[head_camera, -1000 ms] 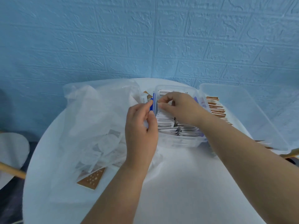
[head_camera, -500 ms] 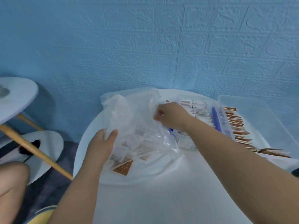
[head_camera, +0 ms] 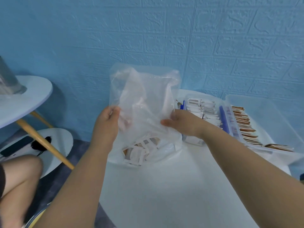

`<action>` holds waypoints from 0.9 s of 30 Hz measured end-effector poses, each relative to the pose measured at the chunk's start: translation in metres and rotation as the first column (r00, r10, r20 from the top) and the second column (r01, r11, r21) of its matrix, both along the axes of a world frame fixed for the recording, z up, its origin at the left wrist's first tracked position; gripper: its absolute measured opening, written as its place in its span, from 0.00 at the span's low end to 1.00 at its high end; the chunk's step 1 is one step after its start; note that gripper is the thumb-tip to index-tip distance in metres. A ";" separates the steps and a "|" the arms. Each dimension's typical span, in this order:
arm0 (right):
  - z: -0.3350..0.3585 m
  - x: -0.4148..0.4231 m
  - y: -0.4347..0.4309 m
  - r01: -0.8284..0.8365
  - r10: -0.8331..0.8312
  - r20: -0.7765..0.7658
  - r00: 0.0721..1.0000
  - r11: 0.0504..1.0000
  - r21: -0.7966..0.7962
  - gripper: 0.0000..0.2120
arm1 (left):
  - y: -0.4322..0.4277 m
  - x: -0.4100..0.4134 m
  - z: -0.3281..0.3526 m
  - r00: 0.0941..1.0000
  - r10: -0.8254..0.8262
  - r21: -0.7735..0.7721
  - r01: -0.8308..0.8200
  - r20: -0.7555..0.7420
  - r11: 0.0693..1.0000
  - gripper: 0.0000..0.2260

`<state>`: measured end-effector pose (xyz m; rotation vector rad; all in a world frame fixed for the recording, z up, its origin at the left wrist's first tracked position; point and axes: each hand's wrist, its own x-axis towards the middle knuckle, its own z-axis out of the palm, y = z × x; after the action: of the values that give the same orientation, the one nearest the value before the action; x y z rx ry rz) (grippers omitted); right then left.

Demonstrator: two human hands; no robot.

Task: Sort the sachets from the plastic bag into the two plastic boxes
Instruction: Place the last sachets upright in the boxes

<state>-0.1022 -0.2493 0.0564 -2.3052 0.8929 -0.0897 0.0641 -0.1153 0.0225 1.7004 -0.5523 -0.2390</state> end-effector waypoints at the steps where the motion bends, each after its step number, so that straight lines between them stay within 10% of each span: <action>1: -0.001 0.002 0.001 0.018 -0.018 -0.005 1.000 0.999 -0.035 0.18 | 0.000 -0.001 -0.002 1.000 0.004 0.040 -0.004 0.006 0.999 0.05; 9: -0.018 -0.001 0.002 0.213 -0.079 0.381 0.921 0.921 -0.325 0.22 | 0.032 -0.024 -0.025 0.905 0.117 0.067 -0.158 0.408 0.985 0.16; 13: -0.017 -0.014 0.029 0.245 0.022 0.630 0.776 0.910 -0.333 0.07 | 0.049 -0.057 -0.040 0.734 -0.144 0.104 0.100 0.664 0.990 0.09; 18: -0.048 -0.023 0.056 -0.216 0.267 0.321 0.909 0.958 -0.188 0.05 | 0.050 -0.056 -0.069 0.663 -0.392 0.416 0.133 0.637 0.900 0.18; 27: -0.089 -0.004 0.049 0.037 -0.005 0.145 0.989 0.975 -0.221 0.14 | 0.051 -0.050 -0.086 0.741 -0.311 0.369 0.092 0.595 0.925 0.13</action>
<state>-0.1062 -0.2002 -0.0327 -2.4592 0.8709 -0.3789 0.0140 -0.0646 -0.0640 2.0341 -1.2838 0.1327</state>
